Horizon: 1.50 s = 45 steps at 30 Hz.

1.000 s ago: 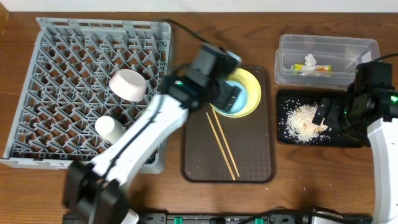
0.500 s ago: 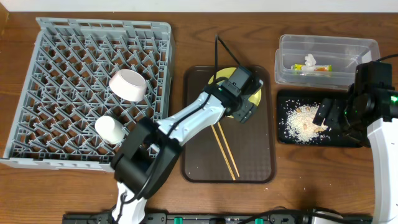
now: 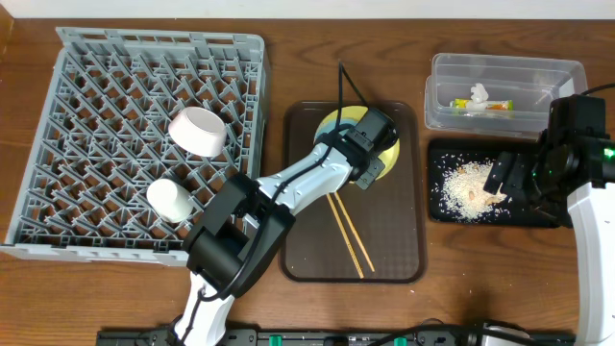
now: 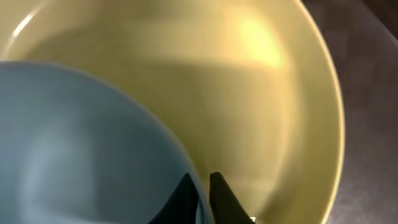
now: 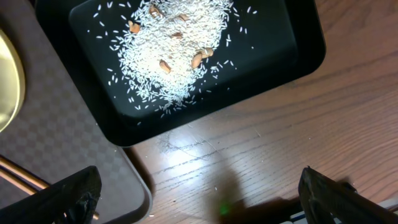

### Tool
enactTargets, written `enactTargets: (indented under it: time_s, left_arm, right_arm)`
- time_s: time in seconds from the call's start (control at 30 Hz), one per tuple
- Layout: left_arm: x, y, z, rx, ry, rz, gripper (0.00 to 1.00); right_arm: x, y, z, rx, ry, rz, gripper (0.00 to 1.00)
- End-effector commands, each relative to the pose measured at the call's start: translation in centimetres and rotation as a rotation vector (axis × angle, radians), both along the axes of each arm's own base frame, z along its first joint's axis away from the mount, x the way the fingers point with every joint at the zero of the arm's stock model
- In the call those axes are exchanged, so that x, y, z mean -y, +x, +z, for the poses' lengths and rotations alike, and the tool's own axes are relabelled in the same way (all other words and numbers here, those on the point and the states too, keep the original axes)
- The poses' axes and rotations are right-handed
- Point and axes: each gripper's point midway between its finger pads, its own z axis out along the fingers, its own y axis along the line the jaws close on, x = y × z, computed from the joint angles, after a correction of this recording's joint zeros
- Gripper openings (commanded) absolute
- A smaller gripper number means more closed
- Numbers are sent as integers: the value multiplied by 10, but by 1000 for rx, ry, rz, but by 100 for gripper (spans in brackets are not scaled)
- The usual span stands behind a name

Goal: Sort waste into correct bins and load items into the dishwasher
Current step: 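Reach the left gripper to the blue bowl on the yellow plate and grasp, then carry the blue bowl with the left gripper into the rack and release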

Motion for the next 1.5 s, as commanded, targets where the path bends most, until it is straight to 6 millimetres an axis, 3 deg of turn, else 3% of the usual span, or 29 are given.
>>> enactTargets:
  time_s: [0.0,0.13,0.27,0.47,0.63,0.93,1.07,1.17,1.47]
  left_arm:
    - [2,6,13,34,-3,5,8]
    - [3,7,43,72,-37,3,8]
    - [-1,9,99,138,-115,11,8]
    - [-21,19,156,146,-290,21,8]
    - [-59,37,193,98,-505,28,8]
    - [-152,61,242,16,-913,20,8]
    - [-192,69,254,19,-1014,52,8]
    - [-208,72,256,13,-1065,51,8]
    - [-248,101,229,-89,-1190,203,8]
  right_arm:
    - [5,1,7,20,-15,-20,99]
    - [5,0,7,17,-15,-19,99]
    - [5,0,7,18,-15,-19,99]
    - [5,0,7,16,-15,-19,99]
    - [5,-1,6,13,-15,-19,99]
    - [5,-1,6,11,-15,-15,99]
    - [5,-1,6,10,-15,-15,99]
    - [5,-1,6,10,-15,-16,99]
    - [5,-3,6,5,-14,-15,99]
